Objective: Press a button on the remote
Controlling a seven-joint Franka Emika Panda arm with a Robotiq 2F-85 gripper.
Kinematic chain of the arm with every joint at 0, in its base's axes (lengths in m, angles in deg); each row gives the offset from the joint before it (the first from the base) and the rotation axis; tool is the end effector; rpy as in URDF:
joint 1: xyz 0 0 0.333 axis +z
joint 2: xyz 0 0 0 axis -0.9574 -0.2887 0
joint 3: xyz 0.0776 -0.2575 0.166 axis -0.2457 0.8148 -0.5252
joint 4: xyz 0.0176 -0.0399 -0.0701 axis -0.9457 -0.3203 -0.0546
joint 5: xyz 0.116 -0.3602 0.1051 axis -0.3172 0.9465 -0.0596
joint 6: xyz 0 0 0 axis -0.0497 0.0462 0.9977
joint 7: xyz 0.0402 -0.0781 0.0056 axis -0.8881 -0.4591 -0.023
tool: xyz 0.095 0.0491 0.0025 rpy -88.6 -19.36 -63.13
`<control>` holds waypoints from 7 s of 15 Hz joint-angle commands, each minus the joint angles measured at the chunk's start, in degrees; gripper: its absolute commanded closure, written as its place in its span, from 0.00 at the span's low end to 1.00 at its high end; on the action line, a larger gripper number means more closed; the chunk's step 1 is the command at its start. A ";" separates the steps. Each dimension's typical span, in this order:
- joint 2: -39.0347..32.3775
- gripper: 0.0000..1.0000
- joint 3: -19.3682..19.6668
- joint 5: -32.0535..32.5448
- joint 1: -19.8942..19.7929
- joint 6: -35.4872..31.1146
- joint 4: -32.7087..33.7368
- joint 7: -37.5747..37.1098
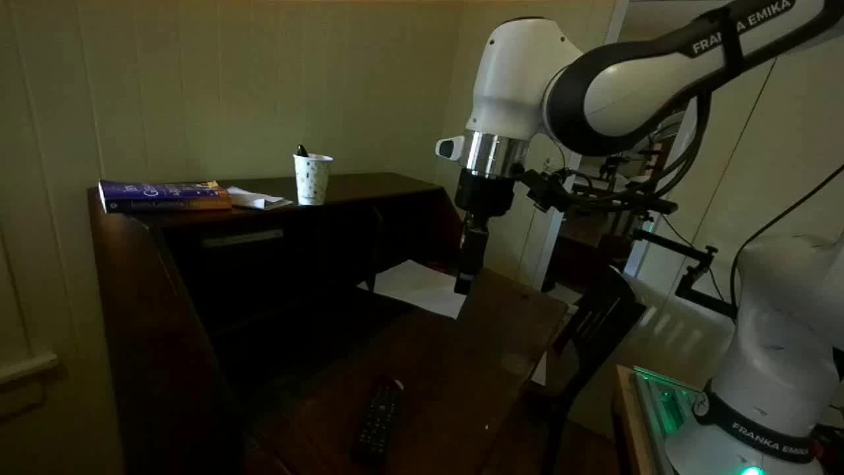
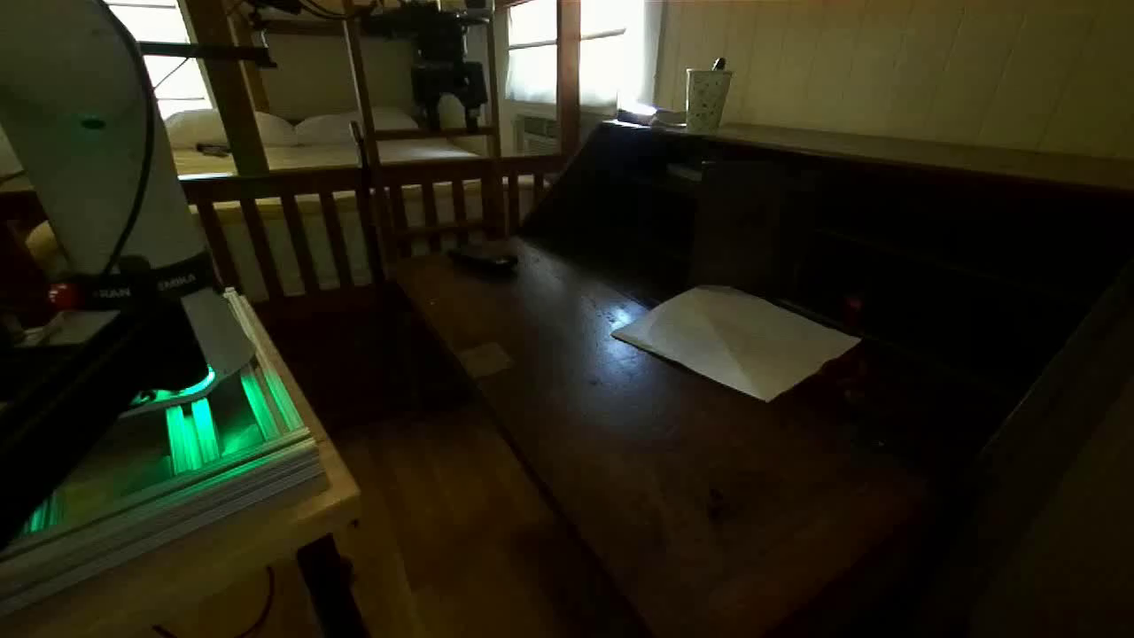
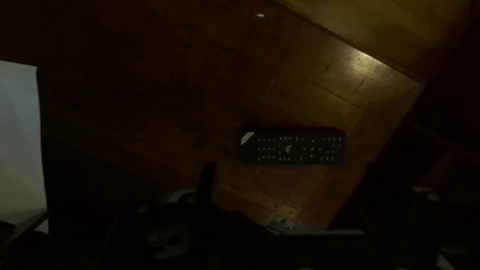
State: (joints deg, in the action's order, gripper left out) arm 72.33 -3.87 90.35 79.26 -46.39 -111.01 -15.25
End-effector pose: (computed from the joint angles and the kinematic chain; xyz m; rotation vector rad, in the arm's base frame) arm 0.4444 0.1070 0.4009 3.0653 0.3989 0.0695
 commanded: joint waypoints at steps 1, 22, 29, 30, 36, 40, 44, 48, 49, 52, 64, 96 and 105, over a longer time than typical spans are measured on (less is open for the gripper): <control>-0.02 0.00 0.28 0.09 0.30 0.11 0.07 -0.08; -16.22 0.00 -6.78 -1.62 8.47 -17.32 0.89 0.52; -20.94 0.50 -5.50 9.27 8.77 -27.55 1.00 -5.70; -21.69 0.56 -5.14 10.62 8.94 -28.58 1.09 -6.59; -26.78 0.98 -2.56 18.43 10.39 -34.13 2.08 -13.22; -30.09 1.00 -0.61 22.85 12.10 -35.34 3.22 -17.11; -33.33 1.00 1.27 26.05 14.62 -35.72 5.77 -20.17; -36.15 1.00 4.48 29.14 17.37 -36.06 8.54 -23.64; -36.76 1.00 5.35 29.82 18.02 -36.12 9.05 -24.44; -38.46 1.00 7.57 30.81 19.42 -36.53 10.19 -25.80; -43.24 1.00 13.22 30.08 23.91 -40.92 11.76 -27.57; -39.14 1.00 10.39 27.36 22.15 -37.26 8.75 -27.81; -40.80 1.00 10.26 27.56 21.41 -39.36 8.48 -27.31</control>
State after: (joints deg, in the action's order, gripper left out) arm 31.72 7.33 118.96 101.65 -84.67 -101.87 -42.96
